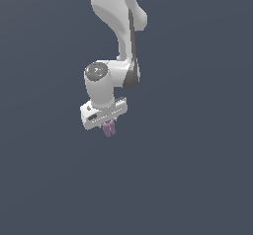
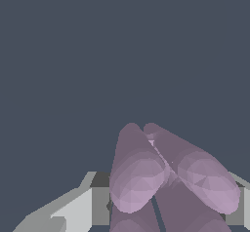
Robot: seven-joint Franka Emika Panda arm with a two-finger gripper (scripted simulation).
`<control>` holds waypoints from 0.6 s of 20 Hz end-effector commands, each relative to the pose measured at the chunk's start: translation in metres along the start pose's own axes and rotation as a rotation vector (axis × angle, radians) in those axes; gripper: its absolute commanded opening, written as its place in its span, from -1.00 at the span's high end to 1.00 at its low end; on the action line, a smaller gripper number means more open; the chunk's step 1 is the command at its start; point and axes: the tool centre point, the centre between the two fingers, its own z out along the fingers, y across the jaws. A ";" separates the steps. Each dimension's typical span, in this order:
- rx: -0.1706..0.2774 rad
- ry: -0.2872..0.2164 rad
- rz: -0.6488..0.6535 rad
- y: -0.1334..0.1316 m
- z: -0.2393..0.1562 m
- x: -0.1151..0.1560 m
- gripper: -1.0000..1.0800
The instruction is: Pick up the object and move it to a goal position.
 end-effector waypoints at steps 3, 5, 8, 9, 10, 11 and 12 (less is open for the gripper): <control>0.001 -0.001 0.000 0.000 0.001 0.000 1.00; 0.000 0.000 0.000 0.000 0.000 0.000 1.00; 0.000 0.000 0.000 -0.004 -0.003 0.000 1.00; 0.000 0.000 0.000 -0.006 -0.004 0.000 1.00; 0.000 0.000 0.000 -0.009 -0.006 0.001 1.00; 0.000 0.000 0.000 -0.013 -0.008 0.001 1.00; 0.000 0.000 0.000 -0.016 -0.010 0.001 1.00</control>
